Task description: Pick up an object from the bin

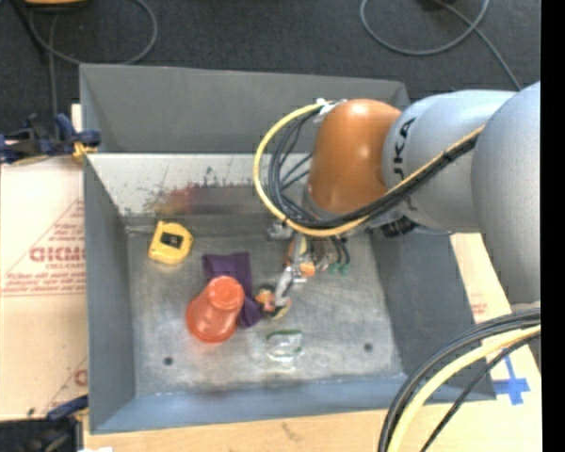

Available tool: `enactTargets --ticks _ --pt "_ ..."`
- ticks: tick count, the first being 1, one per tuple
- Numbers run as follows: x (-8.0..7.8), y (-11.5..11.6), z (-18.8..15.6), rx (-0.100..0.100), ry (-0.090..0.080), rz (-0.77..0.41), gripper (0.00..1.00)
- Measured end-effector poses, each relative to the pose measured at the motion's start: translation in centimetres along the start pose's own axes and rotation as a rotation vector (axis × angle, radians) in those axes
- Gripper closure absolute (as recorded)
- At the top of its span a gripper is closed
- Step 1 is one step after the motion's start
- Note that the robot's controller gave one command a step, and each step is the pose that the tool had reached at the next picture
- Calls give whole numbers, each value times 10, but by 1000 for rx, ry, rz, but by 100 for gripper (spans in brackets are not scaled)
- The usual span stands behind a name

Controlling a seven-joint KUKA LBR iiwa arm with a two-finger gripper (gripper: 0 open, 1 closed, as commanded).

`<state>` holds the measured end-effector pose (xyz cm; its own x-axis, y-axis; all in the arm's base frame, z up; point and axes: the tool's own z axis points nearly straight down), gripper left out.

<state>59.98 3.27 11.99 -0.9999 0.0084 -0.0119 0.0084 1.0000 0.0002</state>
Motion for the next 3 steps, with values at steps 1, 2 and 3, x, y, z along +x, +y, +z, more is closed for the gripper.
enactTargets --ticks 1,2,3 --pt "6 -3 24 -7 10 -91 0" --pt "7 1 38 -5 29 -66 100" --pt "7 1 39 -5 28 -66 100"
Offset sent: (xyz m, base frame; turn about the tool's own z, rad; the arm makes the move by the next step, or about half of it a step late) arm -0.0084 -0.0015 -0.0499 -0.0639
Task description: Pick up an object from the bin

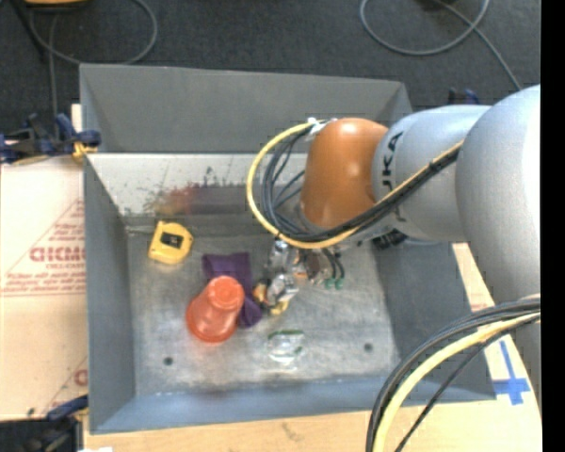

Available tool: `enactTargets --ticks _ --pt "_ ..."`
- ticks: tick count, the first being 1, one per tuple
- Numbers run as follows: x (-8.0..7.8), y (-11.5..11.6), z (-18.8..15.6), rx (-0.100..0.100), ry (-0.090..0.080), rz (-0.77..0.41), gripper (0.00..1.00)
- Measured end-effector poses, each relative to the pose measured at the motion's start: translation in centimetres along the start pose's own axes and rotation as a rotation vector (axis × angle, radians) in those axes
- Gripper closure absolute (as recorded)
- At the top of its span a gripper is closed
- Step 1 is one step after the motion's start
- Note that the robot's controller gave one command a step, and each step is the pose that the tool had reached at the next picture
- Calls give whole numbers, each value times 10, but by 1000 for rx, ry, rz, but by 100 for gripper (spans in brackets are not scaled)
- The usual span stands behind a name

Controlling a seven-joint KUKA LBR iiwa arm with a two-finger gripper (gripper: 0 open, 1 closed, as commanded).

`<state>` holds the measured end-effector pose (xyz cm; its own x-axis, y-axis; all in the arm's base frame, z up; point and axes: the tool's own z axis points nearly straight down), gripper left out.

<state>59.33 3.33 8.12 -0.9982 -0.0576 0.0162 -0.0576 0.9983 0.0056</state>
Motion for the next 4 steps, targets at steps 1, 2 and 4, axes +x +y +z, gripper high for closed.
enactTargets --ticks 1,2,4 --pt "5 1 -33 5 -14 -10 100" --pt "4 1 -83 6 -21 -13 100" --pt "6 10 -135 7 -20 -35 100"
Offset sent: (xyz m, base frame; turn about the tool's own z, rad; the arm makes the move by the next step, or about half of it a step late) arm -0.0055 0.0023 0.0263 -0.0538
